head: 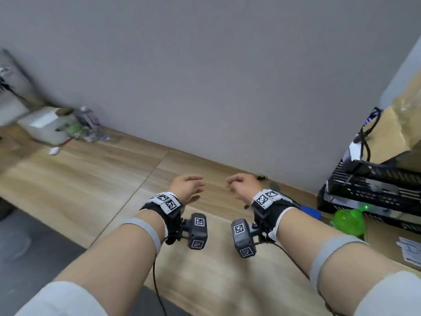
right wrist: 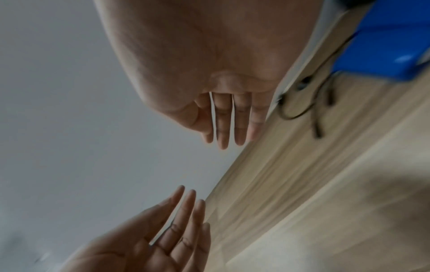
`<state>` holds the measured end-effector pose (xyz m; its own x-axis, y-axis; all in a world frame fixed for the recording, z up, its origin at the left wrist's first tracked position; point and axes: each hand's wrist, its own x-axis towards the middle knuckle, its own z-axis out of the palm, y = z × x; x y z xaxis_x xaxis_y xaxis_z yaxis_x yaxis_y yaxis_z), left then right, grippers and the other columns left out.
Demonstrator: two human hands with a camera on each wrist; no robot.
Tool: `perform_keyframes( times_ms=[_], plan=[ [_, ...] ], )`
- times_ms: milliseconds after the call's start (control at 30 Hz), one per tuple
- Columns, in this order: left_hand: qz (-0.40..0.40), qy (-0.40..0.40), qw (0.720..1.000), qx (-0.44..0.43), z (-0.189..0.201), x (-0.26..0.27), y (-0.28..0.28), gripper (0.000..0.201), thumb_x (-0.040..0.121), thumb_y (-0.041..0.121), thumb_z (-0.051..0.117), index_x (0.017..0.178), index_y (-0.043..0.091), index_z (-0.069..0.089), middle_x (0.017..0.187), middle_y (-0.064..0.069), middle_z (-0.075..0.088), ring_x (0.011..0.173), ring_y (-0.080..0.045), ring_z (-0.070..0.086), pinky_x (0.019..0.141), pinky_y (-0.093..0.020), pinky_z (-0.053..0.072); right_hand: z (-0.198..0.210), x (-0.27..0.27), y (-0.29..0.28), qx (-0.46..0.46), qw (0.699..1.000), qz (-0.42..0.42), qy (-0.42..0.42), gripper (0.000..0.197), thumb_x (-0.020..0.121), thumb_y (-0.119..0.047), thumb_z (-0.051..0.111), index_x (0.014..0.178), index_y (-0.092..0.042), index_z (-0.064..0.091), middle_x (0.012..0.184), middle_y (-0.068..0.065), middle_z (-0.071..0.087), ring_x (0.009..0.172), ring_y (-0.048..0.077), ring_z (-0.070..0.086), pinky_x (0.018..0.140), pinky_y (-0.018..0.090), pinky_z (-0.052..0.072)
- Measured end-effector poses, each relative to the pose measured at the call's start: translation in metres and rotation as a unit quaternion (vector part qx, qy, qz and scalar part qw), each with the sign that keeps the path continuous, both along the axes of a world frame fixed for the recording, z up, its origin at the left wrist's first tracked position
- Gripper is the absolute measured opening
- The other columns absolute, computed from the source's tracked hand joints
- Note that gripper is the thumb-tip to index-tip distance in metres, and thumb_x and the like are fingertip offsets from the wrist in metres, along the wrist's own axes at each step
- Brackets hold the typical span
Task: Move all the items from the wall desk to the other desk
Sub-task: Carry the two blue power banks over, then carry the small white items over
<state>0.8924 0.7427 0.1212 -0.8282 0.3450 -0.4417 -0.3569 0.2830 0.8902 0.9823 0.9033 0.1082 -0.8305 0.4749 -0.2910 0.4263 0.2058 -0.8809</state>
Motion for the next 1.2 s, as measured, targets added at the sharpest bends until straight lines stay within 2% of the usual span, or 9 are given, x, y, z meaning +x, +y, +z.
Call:
perform_keyframes(
  times_ms=[100,200,367,500,633,767,900,1067,1200],
  plan=[
    [0.06,0.038,0.997,0.033,0.038,-0.02,-0.059,0.017,0.095,0.005,0.055,0.101,0.016,0.065,0.1,-0.008,0.071,0.089,-0.022,0.066,0.073,-0.032,0.05,0.042,-0.037,-0.049,-0.016,0.998,0.054,0.034,0.027,0.094,-0.004,0.046,0.087,-0.02,0.067,0.102,0.007,0.074,0.077,0.014,0.064,0.072,0.033,0.054],
    [0.11,0.075,0.989,0.063,0.073,-0.044,-0.123,0.015,0.095,0.005,0.056,0.099,0.016,0.065,0.096,-0.007,0.069,0.084,-0.02,0.065,0.069,-0.029,0.05,0.079,-0.077,-0.103,-0.021,0.993,0.104,0.06,0.027,0.093,0.0,0.043,0.1,-0.009,0.068,0.099,0.012,0.072,0.075,0.014,0.062,0.064,0.025,0.05],
    [0.172,0.129,0.972,0.097,0.112,-0.094,-0.242,0.016,0.095,0.004,0.055,0.095,0.017,0.063,0.089,-0.003,0.067,0.079,-0.017,0.063,0.069,-0.029,0.049,0.13,-0.146,-0.211,0.005,0.978,0.182,0.098,0.026,0.093,0.001,0.043,0.1,-0.008,0.066,0.096,0.01,0.069,0.083,0.019,0.062,0.07,0.027,0.052],
    [0.205,0.153,0.961,0.106,0.133,-0.137,-0.342,0.017,0.097,0.005,0.051,0.094,0.016,0.063,0.085,-0.002,0.066,0.071,-0.014,0.061,0.066,-0.027,0.047,0.159,-0.199,-0.309,0.01,0.97,0.213,0.12,0.025,0.094,0.001,0.044,0.099,-0.009,0.066,0.097,0.01,0.07,0.085,0.019,0.063,0.068,0.026,0.052],
    [0.235,0.173,0.95,0.111,0.15,-0.175,-0.429,0.018,0.097,0.003,0.051,0.091,0.015,0.063,0.083,-0.004,0.065,0.067,-0.014,0.06,0.063,-0.027,0.046,0.183,-0.245,-0.391,0.012,0.962,0.234,0.143,0.023,0.094,0.0,0.047,0.101,-0.007,0.068,0.098,0.011,0.07,0.088,0.02,0.063,0.074,0.029,0.054],
    [0.247,0.18,0.947,0.097,0.158,-0.211,-0.49,0.017,0.095,0.003,0.052,0.101,0.011,0.065,0.089,-0.007,0.067,0.07,-0.015,0.061,0.063,-0.027,0.048,0.196,-0.28,-0.443,0.013,0.958,0.239,0.159,0.023,0.093,0.001,0.047,0.099,-0.006,0.068,0.089,0.007,0.068,0.082,0.019,0.063,0.074,0.03,0.054],
    [0.25,0.177,0.947,0.1,0.156,-0.245,-0.525,0.019,0.096,0.002,0.049,0.106,0.009,0.064,0.089,-0.007,0.066,0.071,-0.016,0.06,0.065,-0.029,0.048,0.194,-0.315,-0.47,0.008,0.961,0.226,0.159,0.029,0.092,0.003,0.043,0.085,-0.011,0.067,0.087,0.008,0.069,0.084,0.021,0.064,0.085,0.039,0.055],
    [0.264,0.168,0.943,0.113,0.146,-0.299,-0.555,0.022,0.096,0.003,0.048,0.111,0.008,0.064,0.084,-0.005,0.068,0.067,-0.014,0.062,0.065,-0.029,0.048,0.184,-0.361,-0.488,0.012,0.97,0.198,0.143,0.027,0.094,0.002,0.043,0.091,-0.008,0.067,0.08,0.002,0.067,0.076,0.016,0.062,0.069,0.027,0.052],
    [0.26,0.161,0.945,0.116,0.135,-0.349,-0.575,0.022,0.097,0.003,0.048,0.11,0.009,0.064,0.091,-0.007,0.068,0.07,-0.015,0.062,0.072,-0.032,0.049,0.172,-0.42,-0.506,0.006,0.971,0.19,0.143,0.027,0.093,0.002,0.043,0.088,-0.008,0.067,0.082,0.008,0.066,0.072,0.017,0.061,0.062,0.026,0.05]
  ],
)
